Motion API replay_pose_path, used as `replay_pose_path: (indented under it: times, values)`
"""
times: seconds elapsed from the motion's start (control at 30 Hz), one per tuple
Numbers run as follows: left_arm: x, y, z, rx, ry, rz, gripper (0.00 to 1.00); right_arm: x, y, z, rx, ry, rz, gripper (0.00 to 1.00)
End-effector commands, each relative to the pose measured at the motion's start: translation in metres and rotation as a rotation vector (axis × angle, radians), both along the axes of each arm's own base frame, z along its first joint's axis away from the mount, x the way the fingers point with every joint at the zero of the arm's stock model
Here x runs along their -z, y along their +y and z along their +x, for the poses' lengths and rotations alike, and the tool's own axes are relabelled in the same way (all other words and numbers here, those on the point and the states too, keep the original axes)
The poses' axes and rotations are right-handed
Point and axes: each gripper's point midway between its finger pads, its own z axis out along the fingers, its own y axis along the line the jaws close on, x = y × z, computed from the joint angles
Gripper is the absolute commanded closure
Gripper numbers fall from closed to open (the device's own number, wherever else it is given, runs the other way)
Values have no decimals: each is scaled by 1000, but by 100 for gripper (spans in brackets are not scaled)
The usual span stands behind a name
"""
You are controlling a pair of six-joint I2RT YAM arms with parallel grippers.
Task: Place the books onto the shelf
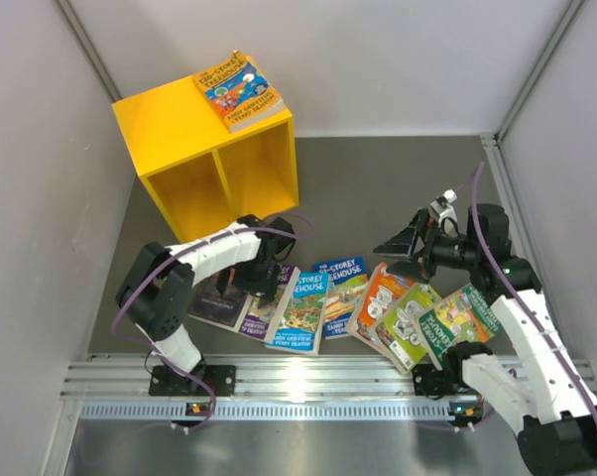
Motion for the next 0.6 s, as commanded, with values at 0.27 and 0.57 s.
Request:
replay_pose_path:
  times: [0.27, 0.57]
  values:
    - [46, 5, 13, 14, 84, -30, 9, 4, -2, -2, 21, -19, -23, 2]
    - [72, 1, 15, 52, 168, -71, 37, 7, -5, 4, 53, -22, -47, 2]
